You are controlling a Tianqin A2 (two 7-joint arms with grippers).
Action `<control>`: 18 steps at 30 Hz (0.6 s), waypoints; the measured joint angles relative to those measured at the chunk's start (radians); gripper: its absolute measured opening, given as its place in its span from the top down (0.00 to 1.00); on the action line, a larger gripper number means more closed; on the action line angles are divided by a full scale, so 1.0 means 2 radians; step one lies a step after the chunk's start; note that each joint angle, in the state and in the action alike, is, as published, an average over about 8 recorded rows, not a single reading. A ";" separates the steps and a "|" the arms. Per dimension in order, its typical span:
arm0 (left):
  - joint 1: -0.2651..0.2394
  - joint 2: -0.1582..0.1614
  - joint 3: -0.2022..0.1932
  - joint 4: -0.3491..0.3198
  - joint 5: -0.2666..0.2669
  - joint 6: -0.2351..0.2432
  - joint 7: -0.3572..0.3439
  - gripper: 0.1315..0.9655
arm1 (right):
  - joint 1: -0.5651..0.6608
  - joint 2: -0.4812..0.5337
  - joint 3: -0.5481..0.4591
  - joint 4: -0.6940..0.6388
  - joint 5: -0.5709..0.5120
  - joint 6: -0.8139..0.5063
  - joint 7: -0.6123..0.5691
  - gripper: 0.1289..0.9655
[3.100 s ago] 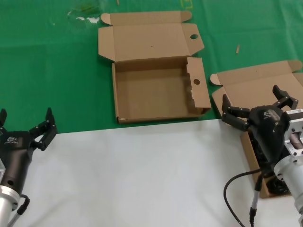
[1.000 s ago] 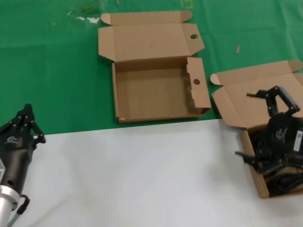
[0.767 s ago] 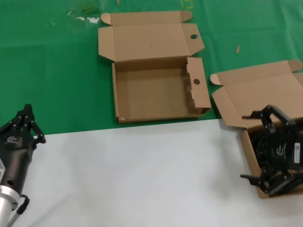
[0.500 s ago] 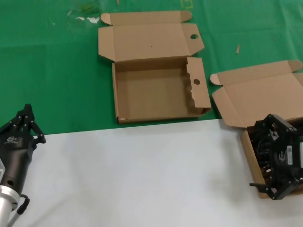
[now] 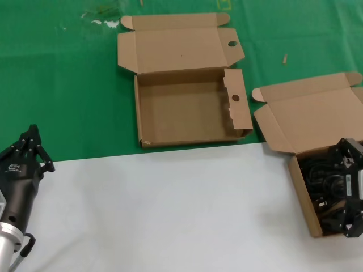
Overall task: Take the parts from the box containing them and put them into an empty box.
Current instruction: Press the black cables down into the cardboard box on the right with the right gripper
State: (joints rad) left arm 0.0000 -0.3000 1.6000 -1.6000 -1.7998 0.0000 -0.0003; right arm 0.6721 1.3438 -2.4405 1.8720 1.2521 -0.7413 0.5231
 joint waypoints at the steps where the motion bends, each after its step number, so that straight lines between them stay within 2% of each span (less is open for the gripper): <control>1: 0.000 0.000 0.000 0.000 0.000 0.000 0.000 0.99 | -0.009 -0.002 0.012 0.000 -0.004 -0.005 0.000 0.00; 9: 0.000 0.000 0.000 0.000 0.000 0.000 0.000 0.99 | -0.066 -0.018 0.092 -0.011 -0.017 -0.044 -0.027 0.00; 18: 0.000 0.000 0.000 0.000 0.000 0.000 0.000 0.99 | -0.093 -0.053 0.153 -0.041 -0.031 -0.088 -0.080 0.00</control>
State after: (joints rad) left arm 0.0000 -0.3000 1.6000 -1.6000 -1.7997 0.0000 -0.0003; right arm 0.4860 1.2377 -2.1341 1.7903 1.1911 -0.9164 0.3633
